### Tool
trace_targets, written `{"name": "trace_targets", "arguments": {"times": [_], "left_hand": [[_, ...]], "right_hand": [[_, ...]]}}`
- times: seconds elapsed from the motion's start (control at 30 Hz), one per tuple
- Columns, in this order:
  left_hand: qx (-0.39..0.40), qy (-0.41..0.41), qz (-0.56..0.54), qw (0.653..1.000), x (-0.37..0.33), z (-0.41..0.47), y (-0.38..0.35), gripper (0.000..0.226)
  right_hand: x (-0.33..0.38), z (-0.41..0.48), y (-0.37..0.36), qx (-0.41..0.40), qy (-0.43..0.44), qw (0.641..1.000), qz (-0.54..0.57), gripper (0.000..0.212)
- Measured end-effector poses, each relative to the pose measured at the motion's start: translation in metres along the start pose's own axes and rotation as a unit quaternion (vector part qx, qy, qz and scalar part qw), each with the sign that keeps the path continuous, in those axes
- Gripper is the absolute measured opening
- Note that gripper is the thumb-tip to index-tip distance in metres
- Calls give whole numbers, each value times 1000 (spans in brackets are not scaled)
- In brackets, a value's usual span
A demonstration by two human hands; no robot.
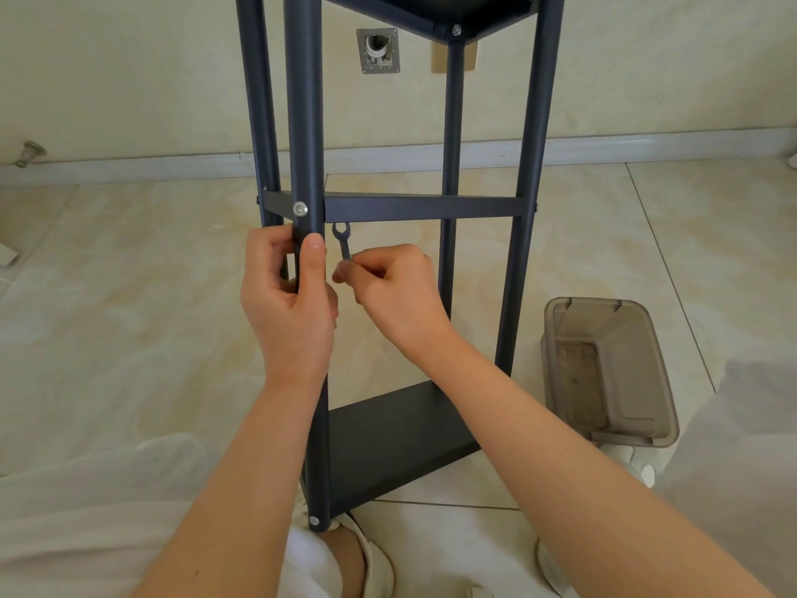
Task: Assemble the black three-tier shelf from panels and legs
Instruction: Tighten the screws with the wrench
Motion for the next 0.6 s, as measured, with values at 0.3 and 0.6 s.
{"name": "trace_targets", "arguments": {"times": [0.3, 0.6], "left_hand": [[11, -2, -8, 1000, 2, 0, 0, 11], [7, -25, 18, 999, 4, 2, 0, 11]], "right_hand": [[11, 7, 3, -15, -1, 1000, 8, 25], [10, 8, -1, 1, 1, 1000, 19, 38]]}}
Point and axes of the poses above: each hand's wrist, its own z-axis towards the middle knuckle, its own y-axis out of the back of the hand, x = y × z, the point moved 4 cm from there along z, towards the middle knuckle, and after that the axes turned 5 degrees about x, right-handed, at the moved point
